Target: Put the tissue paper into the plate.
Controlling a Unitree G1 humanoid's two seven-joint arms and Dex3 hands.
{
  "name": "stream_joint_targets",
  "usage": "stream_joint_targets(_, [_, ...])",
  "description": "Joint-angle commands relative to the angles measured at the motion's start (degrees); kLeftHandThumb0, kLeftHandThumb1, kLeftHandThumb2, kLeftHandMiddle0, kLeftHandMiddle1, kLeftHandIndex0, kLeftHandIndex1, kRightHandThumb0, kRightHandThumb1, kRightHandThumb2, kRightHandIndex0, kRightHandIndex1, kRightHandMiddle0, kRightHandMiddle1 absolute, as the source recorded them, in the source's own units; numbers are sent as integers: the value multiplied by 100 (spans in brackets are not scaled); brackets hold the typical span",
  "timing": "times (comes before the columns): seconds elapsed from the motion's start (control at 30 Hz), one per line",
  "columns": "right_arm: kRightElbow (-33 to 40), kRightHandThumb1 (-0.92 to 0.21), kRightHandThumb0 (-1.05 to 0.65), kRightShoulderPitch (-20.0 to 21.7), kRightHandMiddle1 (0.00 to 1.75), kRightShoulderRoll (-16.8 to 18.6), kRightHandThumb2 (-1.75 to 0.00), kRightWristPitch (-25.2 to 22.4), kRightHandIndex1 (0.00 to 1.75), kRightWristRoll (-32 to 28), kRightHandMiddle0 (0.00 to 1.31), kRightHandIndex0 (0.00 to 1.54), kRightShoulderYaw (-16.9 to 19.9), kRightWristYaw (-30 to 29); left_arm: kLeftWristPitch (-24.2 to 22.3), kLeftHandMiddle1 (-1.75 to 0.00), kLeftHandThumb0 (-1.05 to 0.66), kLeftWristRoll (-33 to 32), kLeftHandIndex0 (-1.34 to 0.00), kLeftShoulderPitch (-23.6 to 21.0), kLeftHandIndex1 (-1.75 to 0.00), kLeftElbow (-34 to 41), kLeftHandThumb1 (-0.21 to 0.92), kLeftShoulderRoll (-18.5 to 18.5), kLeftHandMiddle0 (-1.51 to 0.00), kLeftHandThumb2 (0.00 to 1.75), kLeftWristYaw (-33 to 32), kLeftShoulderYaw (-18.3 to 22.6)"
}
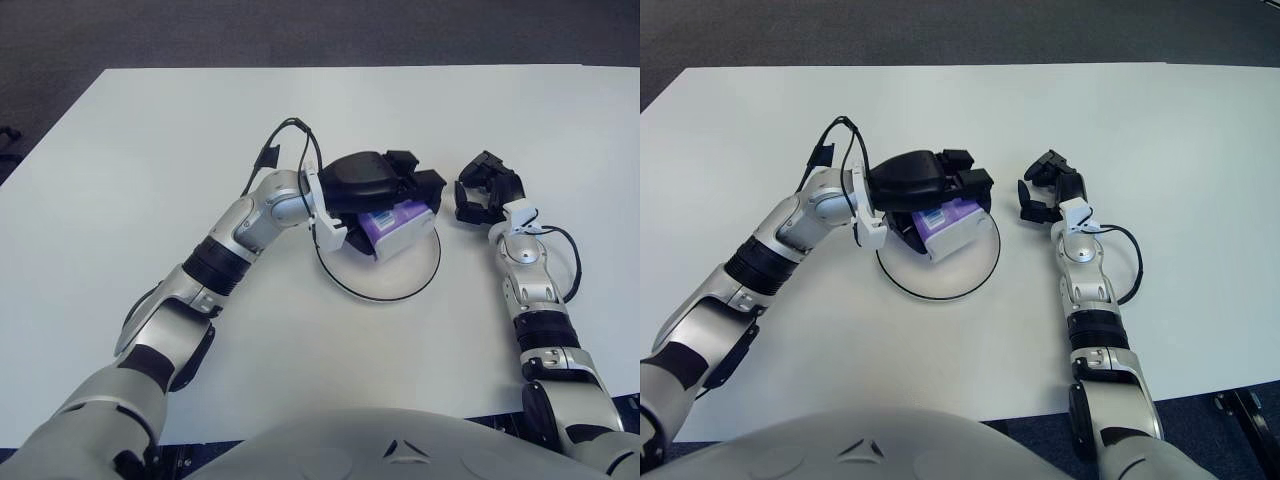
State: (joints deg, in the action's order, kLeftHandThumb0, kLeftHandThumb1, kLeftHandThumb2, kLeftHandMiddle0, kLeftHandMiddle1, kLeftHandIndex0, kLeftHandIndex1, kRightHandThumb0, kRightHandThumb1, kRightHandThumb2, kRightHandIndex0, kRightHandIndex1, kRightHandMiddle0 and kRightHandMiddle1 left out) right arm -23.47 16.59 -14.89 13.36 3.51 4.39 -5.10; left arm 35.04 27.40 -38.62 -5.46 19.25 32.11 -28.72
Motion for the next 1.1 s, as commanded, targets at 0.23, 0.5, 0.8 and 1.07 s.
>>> stream_joint_targets(0.23, [-318,-37,-46,-787,175,371,-124,-474,175,173,57,111,-217,-120,-423,-81,-104,-273,0,-325,-62,321,92,182,-4,95,1044,-164])
stream_joint_targets(0.5, [-309,-37,-47,-494,175,163,-125,-1804,175,402,58,111,-477,72,-534,-31,-105,-316,0,-221,-27,401,92,99,-3,107,1008,-65])
stream_joint_targets(0.8, [231,-90,-65,-587,143,-365,-87,-2640,115,1837,9,58,-1343,-192,-388,-13,-105,-206,0,-233,-11,415,92,103,-2,112,869,-15])
stream_joint_targets(1.07, [-627,-83,-67,16,136,-446,-100,-2609,144,1577,12,65,-1243,889,-453,-5,-105,-191,0,-272,-3,542,92,98,-1,111,903,39])
